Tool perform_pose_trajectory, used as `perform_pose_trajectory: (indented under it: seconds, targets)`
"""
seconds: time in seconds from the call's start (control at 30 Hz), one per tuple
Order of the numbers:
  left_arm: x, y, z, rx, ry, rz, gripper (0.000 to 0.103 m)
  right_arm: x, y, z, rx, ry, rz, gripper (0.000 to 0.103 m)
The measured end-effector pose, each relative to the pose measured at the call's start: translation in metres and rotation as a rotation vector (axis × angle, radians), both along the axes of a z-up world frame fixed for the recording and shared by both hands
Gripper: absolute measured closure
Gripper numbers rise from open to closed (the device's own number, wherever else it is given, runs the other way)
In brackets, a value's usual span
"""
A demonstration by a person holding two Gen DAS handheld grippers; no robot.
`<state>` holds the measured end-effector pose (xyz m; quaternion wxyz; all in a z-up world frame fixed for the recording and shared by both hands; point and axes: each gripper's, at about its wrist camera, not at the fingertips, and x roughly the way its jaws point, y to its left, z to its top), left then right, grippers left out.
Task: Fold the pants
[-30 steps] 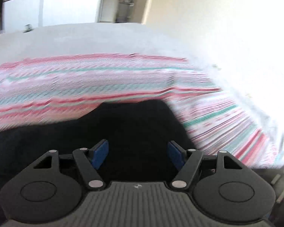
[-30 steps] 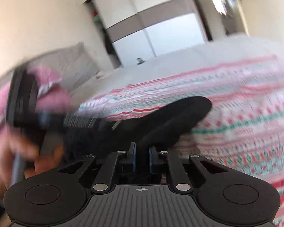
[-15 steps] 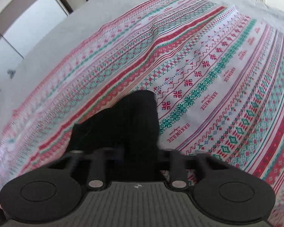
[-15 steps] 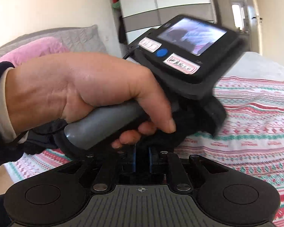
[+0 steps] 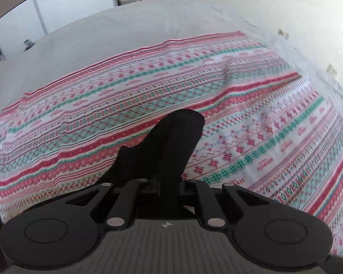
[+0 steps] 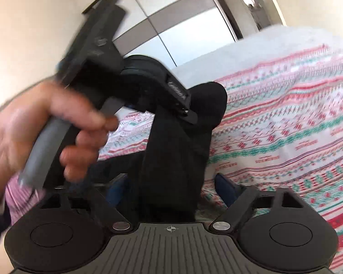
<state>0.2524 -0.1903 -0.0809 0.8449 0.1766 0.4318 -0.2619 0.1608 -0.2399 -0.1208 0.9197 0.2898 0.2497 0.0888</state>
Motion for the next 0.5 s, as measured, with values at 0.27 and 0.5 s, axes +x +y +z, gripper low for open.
perform_pose_trajectory:
  seconds: [0.27, 0.5]
  targets:
    - [-0.02, -0.051, 0.056, -0.172, -0.069, 0.055, 0.094, -0.032, -0.059, 0.059, 0.008, -0.111, -0.101, 0.092]
    - [-0.084, -0.136, 0.077, -0.357, 0.016, -0.113, 0.094, -0.119, -0.155, 0.089, -0.041, -0.122, -0.295, 0.092]
